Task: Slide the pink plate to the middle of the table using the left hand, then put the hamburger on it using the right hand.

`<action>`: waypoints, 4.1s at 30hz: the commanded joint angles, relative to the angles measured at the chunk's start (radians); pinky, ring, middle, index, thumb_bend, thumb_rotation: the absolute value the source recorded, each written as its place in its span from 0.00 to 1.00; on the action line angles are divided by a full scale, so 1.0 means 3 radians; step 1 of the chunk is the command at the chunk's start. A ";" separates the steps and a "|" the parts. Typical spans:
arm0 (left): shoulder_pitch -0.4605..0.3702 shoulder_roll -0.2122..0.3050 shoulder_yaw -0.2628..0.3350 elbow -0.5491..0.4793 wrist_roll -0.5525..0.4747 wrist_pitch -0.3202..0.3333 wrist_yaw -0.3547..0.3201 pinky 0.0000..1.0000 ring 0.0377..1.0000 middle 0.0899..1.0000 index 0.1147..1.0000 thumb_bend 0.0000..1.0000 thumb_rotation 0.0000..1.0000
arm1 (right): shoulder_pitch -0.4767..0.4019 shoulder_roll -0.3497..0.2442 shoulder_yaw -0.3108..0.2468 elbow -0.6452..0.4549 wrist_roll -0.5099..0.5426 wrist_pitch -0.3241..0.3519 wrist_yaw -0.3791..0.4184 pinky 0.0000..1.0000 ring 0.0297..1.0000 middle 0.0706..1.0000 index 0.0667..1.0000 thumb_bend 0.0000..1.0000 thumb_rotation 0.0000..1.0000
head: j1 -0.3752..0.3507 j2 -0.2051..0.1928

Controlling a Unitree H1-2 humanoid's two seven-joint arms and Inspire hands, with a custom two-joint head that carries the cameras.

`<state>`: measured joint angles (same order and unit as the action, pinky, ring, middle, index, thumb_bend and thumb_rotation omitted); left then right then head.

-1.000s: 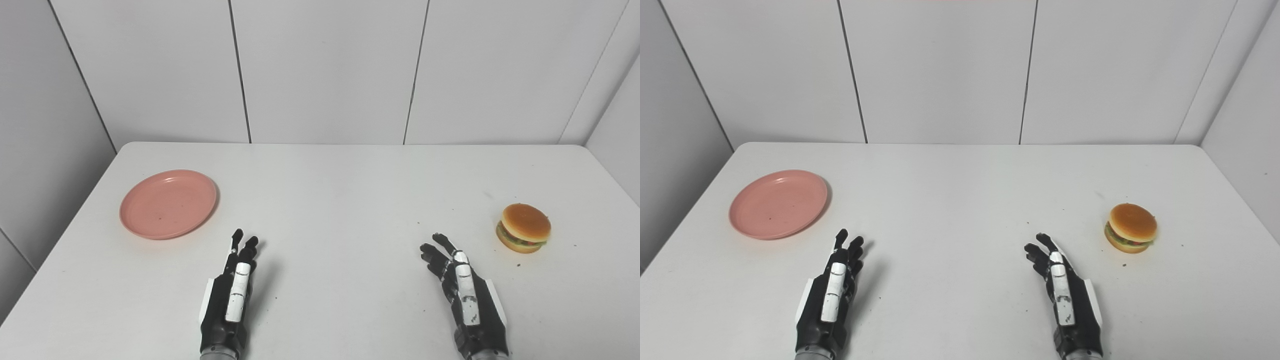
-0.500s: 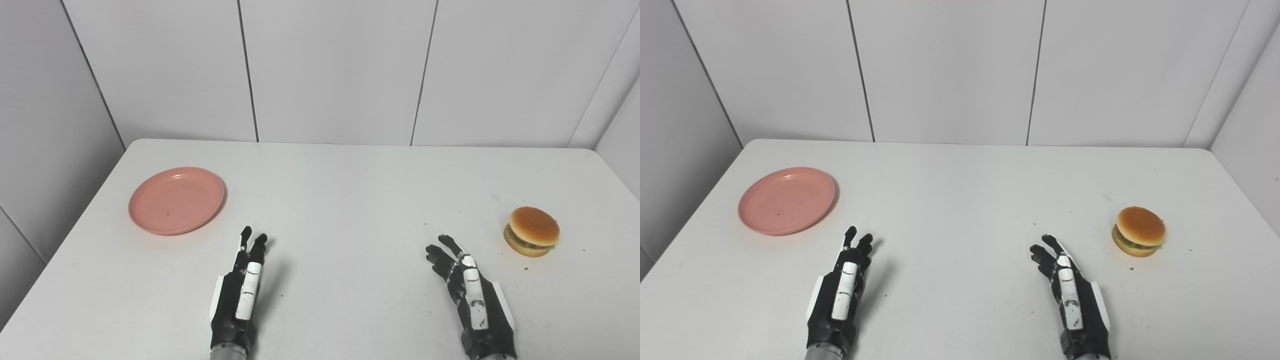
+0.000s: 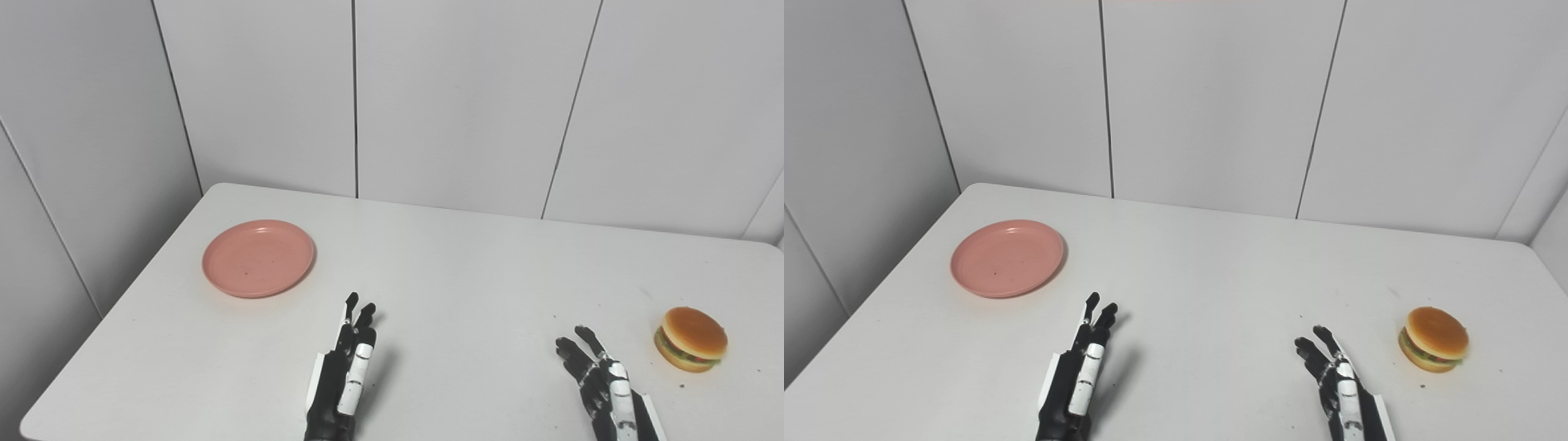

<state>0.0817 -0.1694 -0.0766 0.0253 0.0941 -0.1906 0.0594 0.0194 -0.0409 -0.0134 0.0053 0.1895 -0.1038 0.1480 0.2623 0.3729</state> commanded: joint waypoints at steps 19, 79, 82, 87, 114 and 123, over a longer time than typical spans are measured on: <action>-0.0071 -0.0005 -0.0055 0.0350 0.0059 -0.0099 0.0037 0.99 0.95 0.94 0.99 0.59 0.92 | -0.0089 -0.0121 -0.0103 0.0567 -0.0011 -0.0157 0.0032 0.97 0.88 0.81 0.90 0.76 1.00 | -0.0070 -0.0100; -0.2090 0.1756 0.1244 0.1128 -0.0960 -0.0202 -0.0305 0.87 0.87 0.86 0.86 0.96 0.90 | -0.0059 0.0084 0.0039 0.0511 -0.0209 -0.0097 -0.0097 0.91 0.84 0.79 0.86 0.76 1.00 | -0.0345 -0.0121; -0.2180 0.1854 0.1310 0.1471 -0.1000 -0.0343 -0.0316 0.86 0.86 0.86 0.84 0.97 0.89 | -0.0058 0.0085 0.0039 0.0507 -0.0211 -0.0094 -0.0099 0.91 0.83 0.78 0.86 0.76 1.00 | -0.0351 -0.0115; -0.2336 0.2012 0.1358 0.2082 -0.0998 -0.0644 -0.0299 0.86 0.86 0.87 0.83 0.98 0.88 | -0.0043 0.0083 0.0041 0.0489 -0.0216 -0.0091 -0.0093 0.91 0.83 0.78 0.85 0.75 1.00 | -0.0352 -0.0106; -0.2627 0.2111 0.1638 0.3633 -0.1088 -0.0931 -0.0590 0.89 0.83 0.81 0.78 0.91 0.82 | -0.0006 0.0066 0.0039 0.0441 -0.0250 -0.0043 -0.0088 0.89 0.82 0.78 0.85 0.76 1.00 | -0.0376 -0.0064; -0.2611 0.2097 0.1500 0.3813 -0.0953 -0.0930 -0.0577 0.89 0.88 0.85 0.78 0.86 0.86 | 0.0005 0.0073 0.0039 0.0410 -0.0248 -0.0013 -0.0089 0.90 0.81 0.77 0.85 0.76 1.00 | -0.0408 -0.0048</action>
<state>-0.6482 0.4316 0.3775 1.1812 -0.2061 -0.4336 -0.1016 0.0134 -0.0163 0.0040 0.0216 0.1160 -0.1710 0.1354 0.1396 0.3574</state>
